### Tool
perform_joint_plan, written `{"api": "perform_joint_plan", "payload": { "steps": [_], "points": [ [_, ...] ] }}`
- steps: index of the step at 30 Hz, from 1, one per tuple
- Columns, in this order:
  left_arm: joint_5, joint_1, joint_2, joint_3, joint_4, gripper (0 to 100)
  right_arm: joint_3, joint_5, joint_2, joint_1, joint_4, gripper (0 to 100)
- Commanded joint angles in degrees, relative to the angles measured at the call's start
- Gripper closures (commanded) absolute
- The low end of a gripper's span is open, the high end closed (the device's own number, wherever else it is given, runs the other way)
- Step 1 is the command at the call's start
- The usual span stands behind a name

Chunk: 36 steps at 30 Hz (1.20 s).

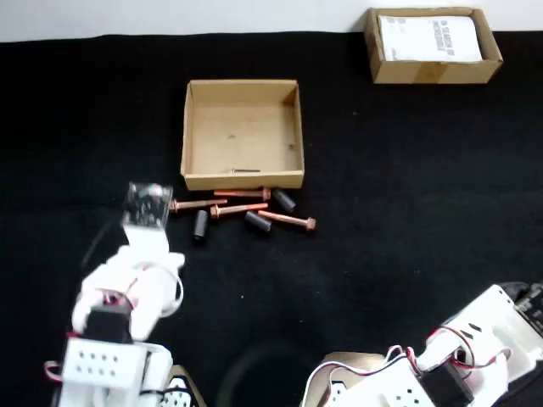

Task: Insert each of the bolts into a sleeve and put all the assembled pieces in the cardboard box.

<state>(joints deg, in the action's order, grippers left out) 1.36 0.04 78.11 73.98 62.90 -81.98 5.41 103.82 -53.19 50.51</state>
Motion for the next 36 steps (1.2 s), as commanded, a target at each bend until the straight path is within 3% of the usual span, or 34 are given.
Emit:
{"api": "perform_joint_plan", "payload": {
  "steps": [1, 8, 15, 22, 30, 36],
  "points": [
    [-0.26, 3.3, -21.23, -19.38, 4.66, 99, -3.03, 0.62, 0.75, -2.68, -6.11, 99.1],
    [-2.81, 18.77, -53.23, -48.66, 19.96, 99, -9.71, 0.62, 0.75, -3.91, -13.85, 99.1],
    [-30.33, 26.07, -76.44, -69.93, 20.84, 99, -17.01, 0.79, 0.75, -5.93, -25.8, 99.1],
    [-45.01, 28.7, -95.87, -83.65, 20.92, 99, -20.79, 0.79, 0.75, -5.93, -33.71, 99.1],
    [-47.03, 30.73, -117.23, -106.15, 27.43, 86, -20.97, 0.79, 0.66, -5.49, -33.8, 99.1],
    [-47.12, 30.29, -128.31, -123.03, 31.74, 85, -20.7, 0.88, 0.75, -5.49, -33.8, 99.1]
  ]
}}
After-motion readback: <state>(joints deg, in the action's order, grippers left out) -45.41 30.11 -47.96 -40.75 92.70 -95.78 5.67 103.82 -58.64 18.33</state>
